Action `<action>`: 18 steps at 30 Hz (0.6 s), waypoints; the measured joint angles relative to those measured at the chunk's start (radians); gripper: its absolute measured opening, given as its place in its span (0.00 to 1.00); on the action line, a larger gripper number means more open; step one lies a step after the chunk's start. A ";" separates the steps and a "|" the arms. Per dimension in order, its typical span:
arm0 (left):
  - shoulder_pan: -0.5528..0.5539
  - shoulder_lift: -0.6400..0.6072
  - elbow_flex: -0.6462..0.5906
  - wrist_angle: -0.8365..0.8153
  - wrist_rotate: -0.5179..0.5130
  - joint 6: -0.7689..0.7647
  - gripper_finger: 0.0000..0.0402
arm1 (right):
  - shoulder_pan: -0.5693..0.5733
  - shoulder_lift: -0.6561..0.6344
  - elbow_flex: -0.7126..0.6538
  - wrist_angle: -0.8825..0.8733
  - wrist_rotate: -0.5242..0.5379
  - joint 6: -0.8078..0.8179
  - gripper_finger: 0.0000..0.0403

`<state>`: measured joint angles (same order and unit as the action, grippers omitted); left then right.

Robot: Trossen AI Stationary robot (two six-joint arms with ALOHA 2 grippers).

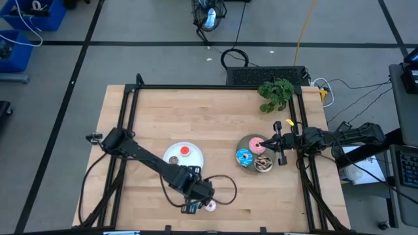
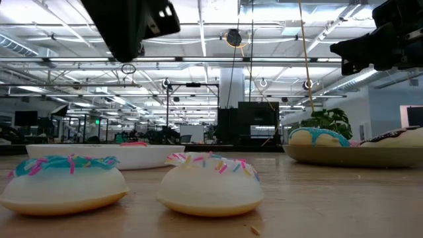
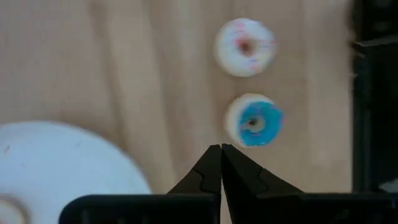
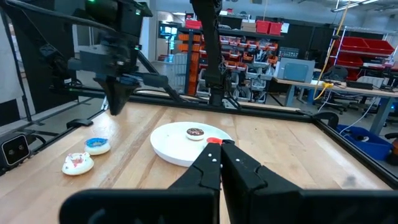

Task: Pick & Place donuts
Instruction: Put the small blue donut on the white plate

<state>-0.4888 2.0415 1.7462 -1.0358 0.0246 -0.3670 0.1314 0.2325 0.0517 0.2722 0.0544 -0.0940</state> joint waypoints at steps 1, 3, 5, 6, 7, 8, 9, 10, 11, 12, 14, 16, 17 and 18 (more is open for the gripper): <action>-0.009 0.000 0.000 0.014 0.000 0.021 0.04 | 0.000 0.000 0.000 0.000 0.000 0.000 0.00; -0.022 0.000 0.000 0.052 0.002 0.040 0.03 | 0.000 0.000 0.000 0.000 0.000 0.000 0.00; -0.029 0.000 0.000 0.083 0.002 0.044 0.02 | 0.000 0.000 0.000 0.000 0.000 0.000 0.00; -0.029 0.000 0.000 0.089 0.002 0.039 0.01 | 0.000 0.000 0.000 0.000 0.000 0.000 0.00; -0.029 0.000 0.000 0.090 0.002 0.028 0.01 | 0.000 0.000 0.000 0.000 0.000 0.000 0.00; -0.028 0.000 0.000 0.089 0.002 0.016 0.01 | 0.000 0.000 0.000 0.000 0.000 0.002 0.00; -0.026 0.000 0.000 0.088 0.002 0.005 0.02 | 0.000 0.000 0.000 0.000 0.000 0.002 0.00; -0.024 0.000 0.000 0.088 0.002 -0.008 0.03 | 0.000 0.000 0.000 0.000 0.000 0.003 0.00; -0.021 0.000 0.000 0.089 0.002 -0.010 0.05 | 0.000 0.000 0.000 0.000 0.001 0.003 0.00; -0.020 0.000 0.000 0.089 0.002 -0.012 0.06 | 0.000 0.000 0.000 0.000 0.001 0.003 0.00; -0.017 0.000 0.000 0.094 0.002 -0.009 0.09 | 0.000 0.000 0.000 0.000 0.001 0.003 0.00; -0.016 0.000 0.000 0.102 0.002 0.015 0.11 | 0.000 0.000 0.000 0.000 0.000 0.003 0.00; -0.016 0.000 0.000 0.105 0.002 0.027 0.13 | 0.000 0.000 0.000 0.000 0.001 0.003 0.00; -0.016 0.000 0.000 0.107 0.002 0.034 0.14 | 0.000 0.000 0.000 0.000 0.001 0.003 0.00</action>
<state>-0.5045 2.0415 1.7462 -0.9293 0.0265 -0.3328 0.1314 0.2325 0.0514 0.2722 0.0551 -0.0913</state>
